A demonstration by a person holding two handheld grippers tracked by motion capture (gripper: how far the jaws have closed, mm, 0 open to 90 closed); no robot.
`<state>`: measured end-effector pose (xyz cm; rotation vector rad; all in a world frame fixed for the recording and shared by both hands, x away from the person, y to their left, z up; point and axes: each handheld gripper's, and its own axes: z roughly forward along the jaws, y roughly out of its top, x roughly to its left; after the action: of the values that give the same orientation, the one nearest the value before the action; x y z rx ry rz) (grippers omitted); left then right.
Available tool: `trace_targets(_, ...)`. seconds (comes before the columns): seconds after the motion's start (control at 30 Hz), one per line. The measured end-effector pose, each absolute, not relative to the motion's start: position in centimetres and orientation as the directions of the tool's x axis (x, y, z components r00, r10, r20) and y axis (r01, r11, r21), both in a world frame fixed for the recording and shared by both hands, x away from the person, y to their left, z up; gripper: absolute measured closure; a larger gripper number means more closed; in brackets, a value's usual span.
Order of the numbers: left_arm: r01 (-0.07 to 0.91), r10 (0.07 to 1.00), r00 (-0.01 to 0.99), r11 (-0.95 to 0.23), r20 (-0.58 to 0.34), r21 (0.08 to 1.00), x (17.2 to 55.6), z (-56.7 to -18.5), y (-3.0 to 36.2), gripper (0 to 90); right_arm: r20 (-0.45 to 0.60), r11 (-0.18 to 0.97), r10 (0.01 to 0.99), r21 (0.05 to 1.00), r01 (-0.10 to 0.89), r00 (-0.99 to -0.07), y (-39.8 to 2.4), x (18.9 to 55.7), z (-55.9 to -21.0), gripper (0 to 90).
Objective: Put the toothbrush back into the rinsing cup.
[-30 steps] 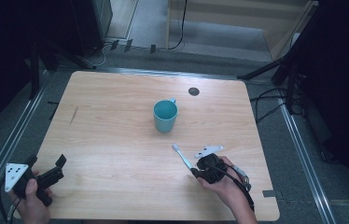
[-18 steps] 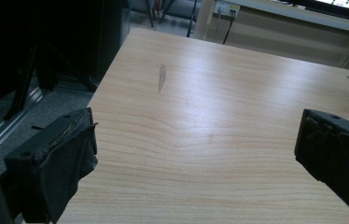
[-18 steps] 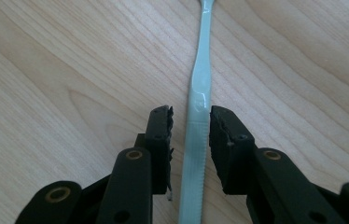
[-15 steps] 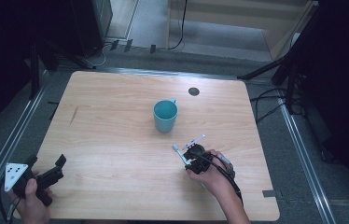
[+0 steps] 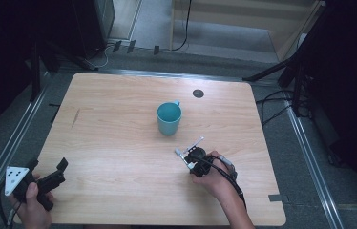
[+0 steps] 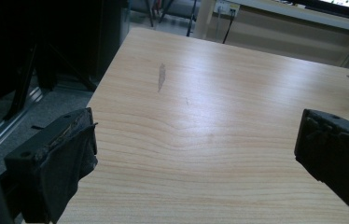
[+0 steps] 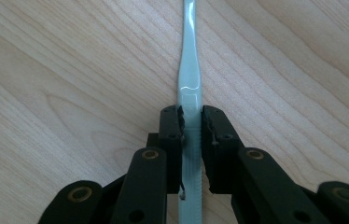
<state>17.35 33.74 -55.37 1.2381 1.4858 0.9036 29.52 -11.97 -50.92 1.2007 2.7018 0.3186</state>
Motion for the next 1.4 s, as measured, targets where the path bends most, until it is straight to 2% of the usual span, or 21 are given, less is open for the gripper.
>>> trace_targets(0.13,0.262,0.977,-0.018,0.211,-0.213,0.942,17.3,-55.4,33.8,0.0,-0.043,0.626,0.765,0.288,0.725,-0.643,-12.3,29.6,-51.0,79.4)
trace_targets(0.17,0.262,0.977,-0.018,0.210,-0.213,0.942,17.3,-55.4,33.8,0.0,-0.036,0.619,0.767,0.304,0.724,-0.640,-12.5,29.6,-51.0,84.7)
trace_targets(0.5,0.264,0.977,-0.017,0.208,-0.211,0.942,17.4,-55.4,33.8,0.0,0.004,0.512,0.817,0.454,0.729,-0.576,-14.4,29.7,-48.8,84.8)
trace_targets(0.8,0.264,0.977,-0.017,0.208,-0.211,0.942,17.4,-55.4,33.8,0.0,0.005,0.424,0.849,0.591,0.686,-0.529,-15.5,29.7,-47.1,84.9)
trace_targets(0.83,0.264,0.977,-0.018,0.210,-0.213,0.942,17.4,-55.4,33.8,0.0,0.018,0.382,0.861,0.637,0.670,-0.508,-15.8,29.7,-46.6,84.8)
trace_targets(1.0,0.264,0.977,-0.018,0.209,-0.212,0.942,17.4,-55.4,33.8,0.0,0.033,0.316,0.879,0.706,0.633,-0.475,-16.1,29.7,-45.8,84.8)
trace_targets(1.03,0.264,0.977,-0.017,0.208,-0.211,0.942,17.4,-55.4,33.8,0.0,0.046,0.277,0.885,0.748,0.603,-0.464,-16.2,29.7,-45.4,84.8)
trace_targets(1.4,0.262,0.976,-0.019,0.214,-0.216,0.941,17.4,-55.4,33.8,0.0,0.097,0.123,0.898,0.881,0.456,-0.429,-15.7,30.2,-44.6,84.8)
